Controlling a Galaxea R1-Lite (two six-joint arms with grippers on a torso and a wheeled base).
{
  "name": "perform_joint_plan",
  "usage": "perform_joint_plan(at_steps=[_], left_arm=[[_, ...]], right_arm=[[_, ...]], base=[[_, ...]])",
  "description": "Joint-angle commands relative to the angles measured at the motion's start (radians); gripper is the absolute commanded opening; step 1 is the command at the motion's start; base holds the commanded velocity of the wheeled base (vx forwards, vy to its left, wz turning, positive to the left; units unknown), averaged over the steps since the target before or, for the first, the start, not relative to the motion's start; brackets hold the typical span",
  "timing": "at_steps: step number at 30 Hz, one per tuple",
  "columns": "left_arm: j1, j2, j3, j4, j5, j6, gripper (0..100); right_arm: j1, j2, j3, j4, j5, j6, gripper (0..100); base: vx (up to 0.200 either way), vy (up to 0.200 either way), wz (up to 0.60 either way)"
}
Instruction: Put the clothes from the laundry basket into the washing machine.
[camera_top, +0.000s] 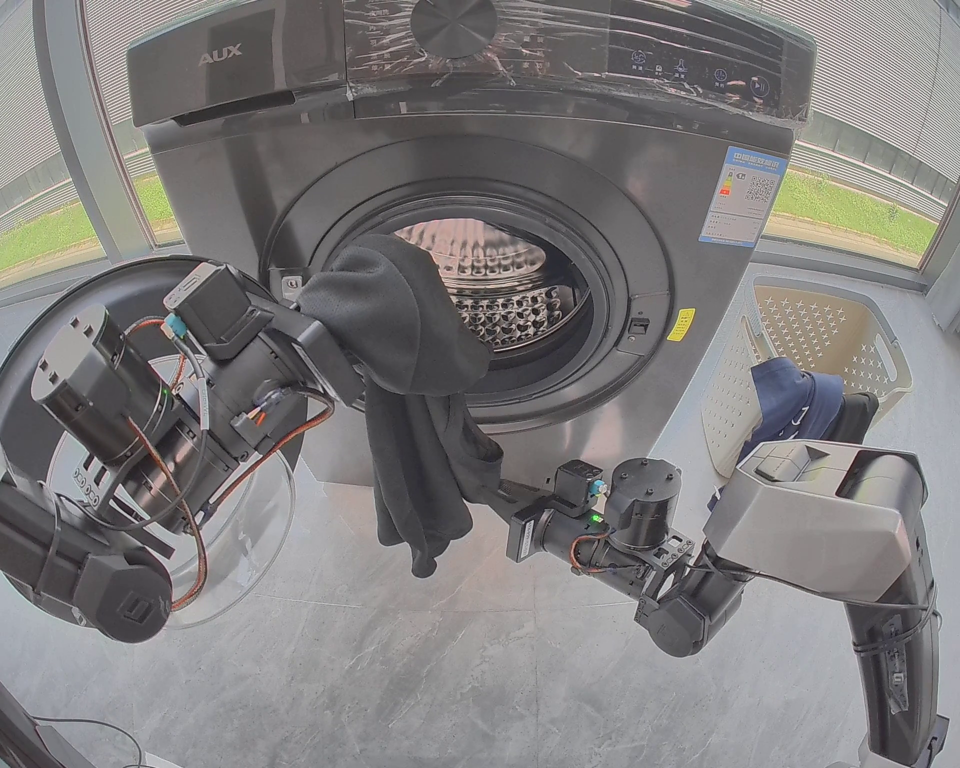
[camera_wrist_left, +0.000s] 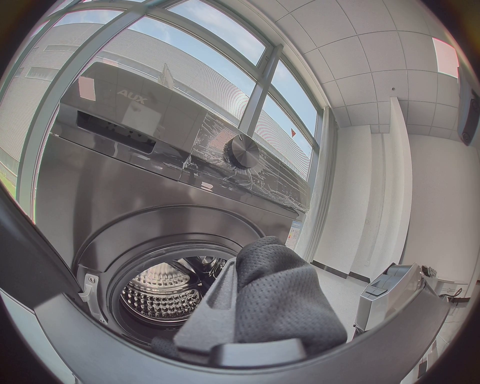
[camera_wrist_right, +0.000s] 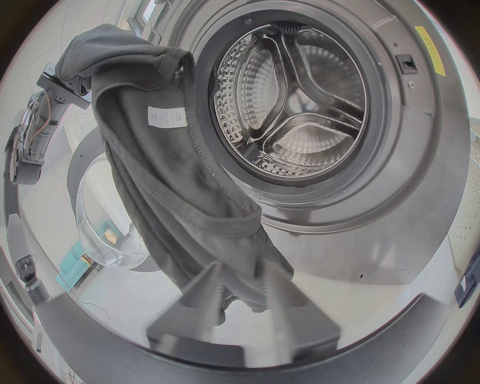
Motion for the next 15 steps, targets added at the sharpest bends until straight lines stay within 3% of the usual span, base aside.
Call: perform_joint_plan(at_steps=[1,12,13,15], left_arm=[[0.0,0.001,0.001,-0.001,0.0,-0.001,0],[0.001,0.001,0.007,-0.003,0.0,-0.001,0],[0.003,0.002,0.007,-0.003,0.0,-0.001,0],[0.003,0.001,0.008,-0.003,0.0,-0.001,0]], right_arm=[[0.003,0.012,-0.009,-0.004,0.001,0.0,0],[-0.009,-0.048,0.092,-0.042,-0.002,0.017,0],[-0.009,-0.041,0.109,-0.042,-0.004,0.013,100],[-0.008,-0.039,0.111,-0.044,-0.004,0.008,100]], base=[[0.0,0.0,0.0],[0.0,0.0,0.0],[0.0,0.0,0.0],[0.0,0.0,0.0]])
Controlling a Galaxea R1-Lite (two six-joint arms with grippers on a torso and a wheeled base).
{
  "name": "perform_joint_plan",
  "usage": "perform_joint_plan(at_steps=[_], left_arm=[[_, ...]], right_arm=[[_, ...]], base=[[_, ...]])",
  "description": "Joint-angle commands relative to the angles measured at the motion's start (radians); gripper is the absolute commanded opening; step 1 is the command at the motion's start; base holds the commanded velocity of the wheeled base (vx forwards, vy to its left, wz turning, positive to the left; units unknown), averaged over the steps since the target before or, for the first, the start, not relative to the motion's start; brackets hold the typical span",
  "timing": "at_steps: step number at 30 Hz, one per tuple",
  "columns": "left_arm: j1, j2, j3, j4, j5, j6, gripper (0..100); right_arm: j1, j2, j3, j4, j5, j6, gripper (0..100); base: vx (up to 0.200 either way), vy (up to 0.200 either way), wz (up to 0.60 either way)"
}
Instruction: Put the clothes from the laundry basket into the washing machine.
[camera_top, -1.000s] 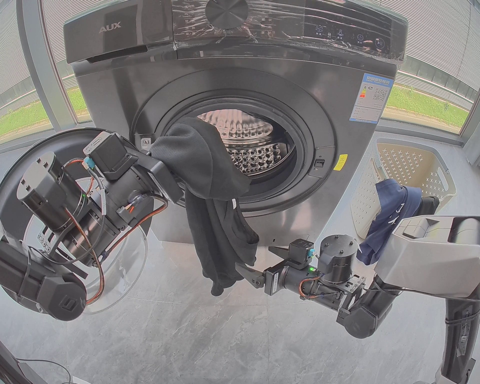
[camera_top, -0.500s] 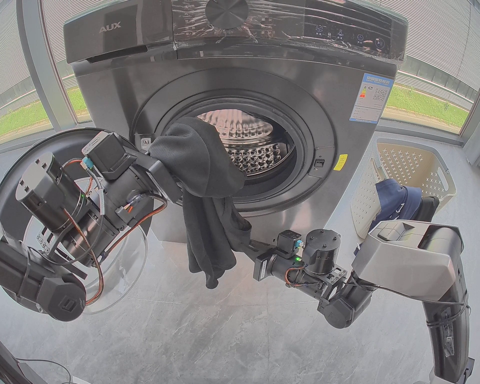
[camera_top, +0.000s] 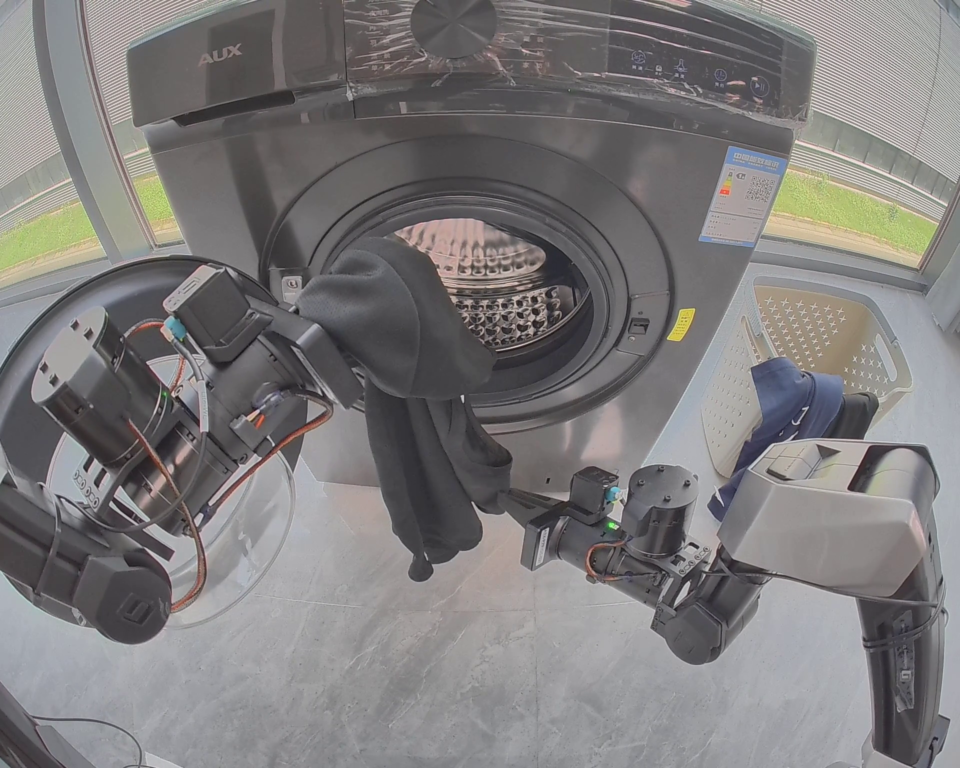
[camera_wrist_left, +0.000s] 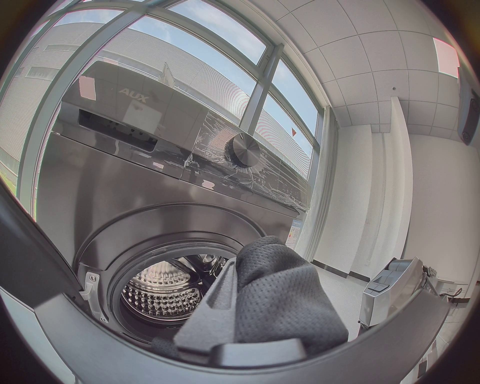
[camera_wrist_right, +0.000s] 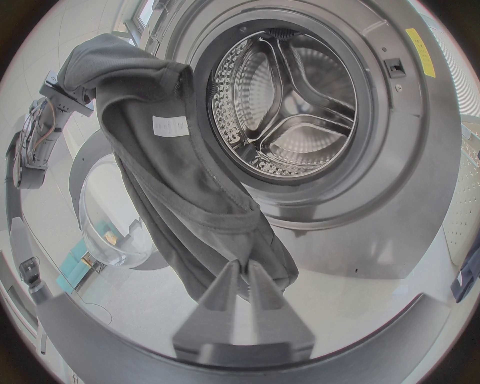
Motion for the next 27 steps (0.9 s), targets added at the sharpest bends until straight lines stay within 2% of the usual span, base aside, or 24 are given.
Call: perform_joint_plan(at_steps=[1,9,12,15,19,20,27], left_arm=[[0.0,0.0,0.001,0.0,0.0,0.0,0],[-0.001,0.0,0.001,0.0,0.0,0.0,0],[-0.001,-0.001,0.003,-0.001,0.0,-0.002,0],[-0.003,-0.001,0.003,-0.003,0.0,-0.002,0],[-0.001,-0.001,0.004,-0.003,0.0,-0.006,0],[-0.001,-0.001,0.006,-0.003,0.001,-0.01,0],[-0.001,-0.009,0.007,-0.001,0.001,-0.014,0]], right_arm=[[0.002,-0.003,0.019,-0.002,-0.001,-0.006,100],[0.013,0.021,-0.027,0.004,0.004,-0.014,100],[0.01,0.041,-0.074,0.013,0.004,-0.014,100],[0.01,0.082,-0.169,0.016,0.002,-0.019,100],[0.021,0.105,-0.215,0.016,0.002,-0.017,100],[0.024,0.105,-0.218,0.015,0.002,-0.017,0],[0.027,0.102,-0.22,0.002,0.002,-0.014,0]], base=[[0.0,0.0,0.0],[0.0,0.0,0.0],[0.0,0.0,0.0],[0.0,0.0,0.0],[0.0,0.0,0.0],[0.0,0.0,0.0],[0.0,0.0,0.0]])
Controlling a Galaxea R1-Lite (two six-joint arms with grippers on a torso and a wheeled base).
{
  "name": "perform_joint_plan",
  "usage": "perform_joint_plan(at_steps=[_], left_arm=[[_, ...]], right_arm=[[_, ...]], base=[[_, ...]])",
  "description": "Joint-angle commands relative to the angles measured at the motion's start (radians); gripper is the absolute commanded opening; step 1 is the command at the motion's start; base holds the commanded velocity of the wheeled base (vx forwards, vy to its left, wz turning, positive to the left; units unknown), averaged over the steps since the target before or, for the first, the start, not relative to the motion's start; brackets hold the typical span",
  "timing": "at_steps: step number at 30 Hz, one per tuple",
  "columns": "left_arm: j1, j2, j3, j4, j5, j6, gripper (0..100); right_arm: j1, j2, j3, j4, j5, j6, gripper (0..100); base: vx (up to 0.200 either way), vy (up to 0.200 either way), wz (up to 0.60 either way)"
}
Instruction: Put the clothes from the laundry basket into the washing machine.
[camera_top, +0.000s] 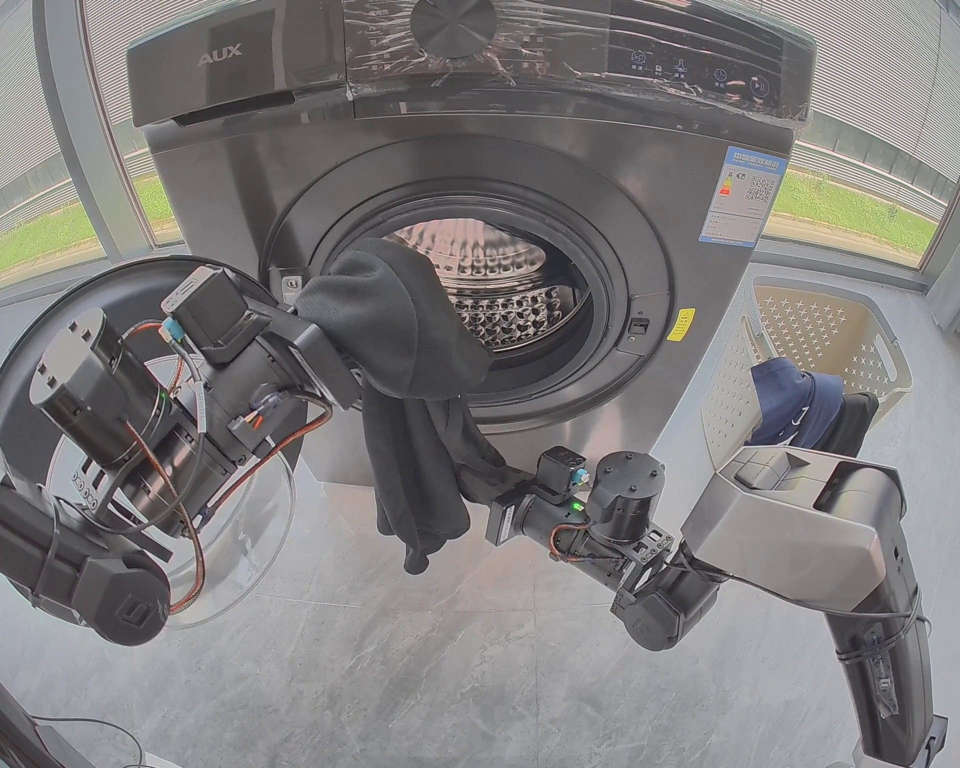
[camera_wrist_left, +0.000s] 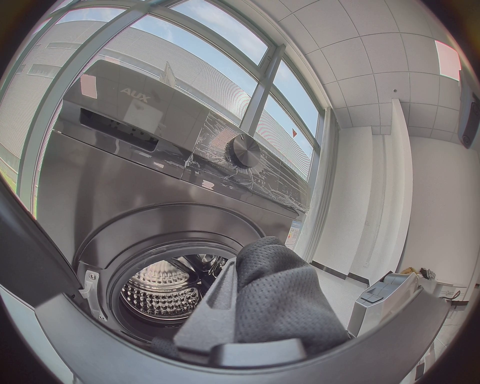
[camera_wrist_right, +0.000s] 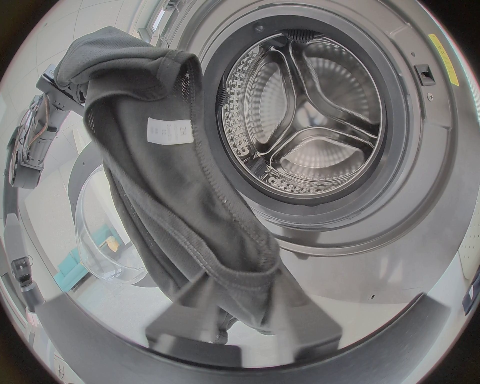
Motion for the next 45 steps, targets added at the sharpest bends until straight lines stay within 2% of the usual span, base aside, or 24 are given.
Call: perform_joint_plan(at_steps=[1,6,9,14,17,21,25,34,45], left_arm=[[0.0,-0.005,0.002,-0.001,-0.001,-0.001,0],[0.009,-0.003,0.017,-0.001,-0.001,-0.001,0],[0.021,0.003,0.035,-0.001,-0.001,-0.002,0],[0.075,0.012,0.071,-0.001,-0.004,-0.004,0],[0.092,0.007,0.094,-0.002,-0.004,-0.021,0],[0.104,-0.002,0.118,-0.004,-0.001,-0.028,0],[0.124,-0.003,0.161,-0.014,-0.007,-0.03,0],[0.16,0.009,0.175,-0.033,-0.016,-0.027,0],[0.158,0.009,0.181,-0.036,-0.016,-0.021,0]], right_arm=[[0.003,0.009,-0.002,-0.002,0.0,0.001,0],[-0.011,-0.059,0.051,-0.02,-0.011,0.003,0],[-0.037,-0.172,0.168,-0.029,-0.031,0.0,0],[-0.086,-0.396,0.396,-0.045,-0.037,-0.005,0],[-0.108,-0.513,0.473,-0.046,-0.036,-0.005,0],[-0.125,-0.637,0.535,-0.046,-0.04,-0.004,0],[-0.139,-0.734,0.525,-0.032,-0.046,-0.005,0],[-0.154,-0.804,0.481,-0.032,-0.066,-0.005,0],[-0.154,-0.829,0.485,-0.029,-0.071,-0.005,0]], base=[[0.0,0.0,0.0],[0.0,0.0,0.0],[0.0,0.0,0.0],[0.0,0.0,0.0],[0.0,0.0,0.0],[0.0,0.0,0.0],[0.0,0.0,0.0],[0.0,0.0,0.0],[0.0,0.0,0.0]])
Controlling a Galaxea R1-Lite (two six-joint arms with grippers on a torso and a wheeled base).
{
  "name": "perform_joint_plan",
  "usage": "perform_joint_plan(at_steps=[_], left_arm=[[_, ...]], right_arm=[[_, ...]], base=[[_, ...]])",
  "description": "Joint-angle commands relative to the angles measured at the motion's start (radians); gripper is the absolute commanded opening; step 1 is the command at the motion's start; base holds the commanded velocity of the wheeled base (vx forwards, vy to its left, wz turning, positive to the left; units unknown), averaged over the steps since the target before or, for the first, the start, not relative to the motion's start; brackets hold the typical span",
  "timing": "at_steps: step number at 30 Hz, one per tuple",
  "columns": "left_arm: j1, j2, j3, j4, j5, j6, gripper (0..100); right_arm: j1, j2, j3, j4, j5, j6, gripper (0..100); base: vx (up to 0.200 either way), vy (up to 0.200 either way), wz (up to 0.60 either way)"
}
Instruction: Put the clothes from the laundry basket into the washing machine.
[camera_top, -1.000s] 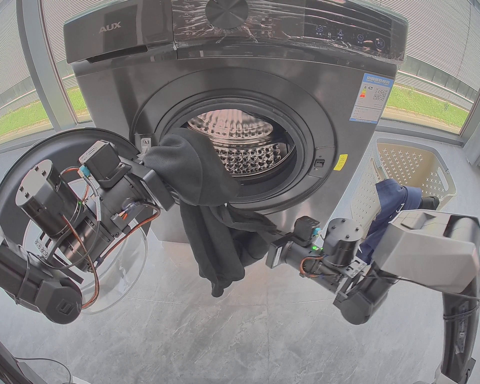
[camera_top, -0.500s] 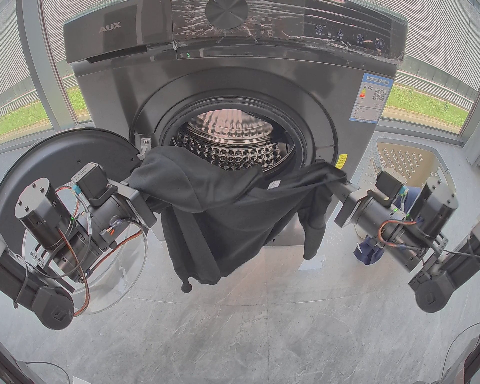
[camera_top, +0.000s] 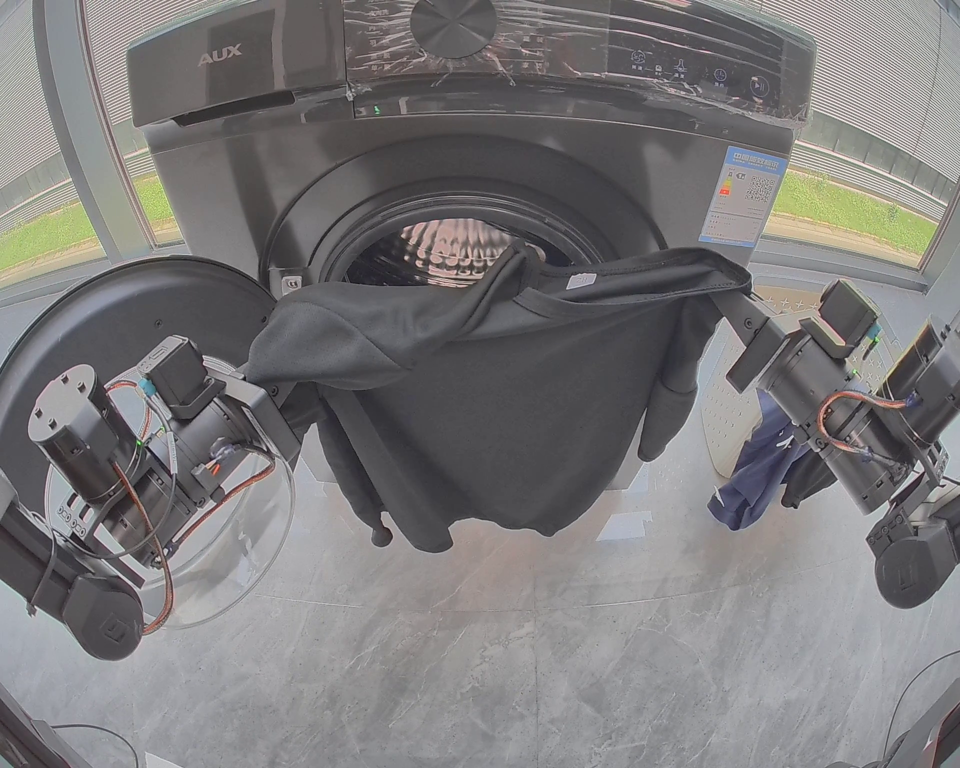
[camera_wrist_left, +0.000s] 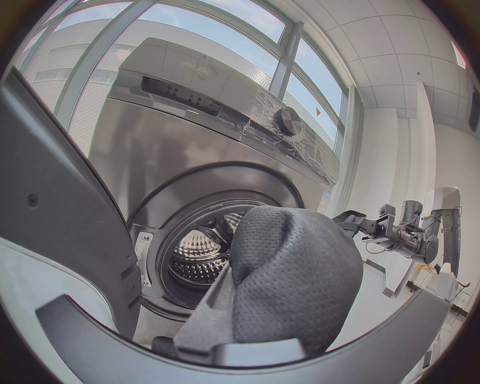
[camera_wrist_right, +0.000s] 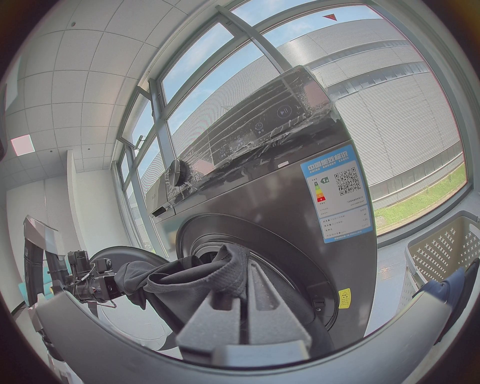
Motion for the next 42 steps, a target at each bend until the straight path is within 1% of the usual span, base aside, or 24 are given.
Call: perform_joint_plan(at_steps=[1,7,21,24,25,27,28,29,30,31,32,34,35,37,40,42], left_arm=[[-0.004,0.002,0.003,0.0,0.0,0.0,0],[-0.015,0.002,-0.002,0.0,0.002,0.0,0],[-0.05,0.002,-0.02,0.001,0.002,-0.003,0],[-0.091,0.0,-0.037,0.009,0.011,-0.003,0],[-0.13,0.0,-0.041,0.017,0.015,-0.001,0],[-0.179,0.009,-0.066,0.027,0.019,-0.001,0],[-0.197,0.02,-0.081,0.035,0.02,-0.003,0],[-0.202,0.025,-0.087,0.038,0.02,-0.003,0],[-0.226,0.046,-0.114,0.047,0.02,-0.004,0],[-0.233,0.055,-0.126,0.049,0.025,-0.004,0],[-0.236,0.063,-0.135,0.049,0.029,-0.004,0],[-0.246,0.071,-0.147,0.049,0.037,-0.004,0],[-0.256,0.088,-0.169,0.049,0.038,-0.004,0],[-0.257,0.094,-0.183,0.049,0.038,-0.004,0],[-0.257,0.112,-0.229,0.049,0.055,-0.004,0],[-0.257,0.115,-0.244,0.049,0.058,-0.004,0]], right_arm=[[-0.001,-0.025,0.005,0.003,0.0,0.001,0],[-0.001,-0.046,0.016,0.028,0.0,0.001,0],[-0.009,-0.043,0.032,0.029,0.0,0.001,0],[0.001,-0.037,0.054,0.031,-0.001,0.001,0],[0.004,-0.036,0.066,0.04,-0.006,0.001,0],[0.013,-0.026,0.088,0.075,-0.02,0.001,0],[0.028,-0.016,0.097,0.092,-0.026,0.002,0],[0.033,-0.014,0.1,0.094,-0.026,0.002,0],[0.053,0.013,0.106,0.1,-0.029,0.002,0],[0.059,0.04,0.108,0.097,-0.029,0.002,0],[0.064,0.066,0.111,0.098,-0.03,0.002,100],[0.073,0.089,0.111,0.1,-0.03,0.001,100],[0.09,0.122,0.12,0.103,-0.03,0.001,100],[0.094,0.145,0.134,0.104,-0.032,-0.001,100],[0.099,0.227,0.189,0.101,-0.033,-0.032,100],[0.103,0.271,0.201,0.092,-0.032,-0.035,100]], base=[[0.0,0.0,0.0],[0.0,0.0,0.0],[0.0,0.0,0.0],[0.0,0.0,0.0],[0.0,0.0,0.0],[0.0,0.0,0.0],[0.0,0.0,0.0],[0.0,0.0,0.0],[0.0,0.0,0.0],[0.0,0.0,0.0],[0.0,0.0,0.0],[0.0,0.0,0.0],[0.0,0.0,0.0],[0.0,0.0,0.0],[0.0,0.0,0.0],[0.0,0.0,0.0]])
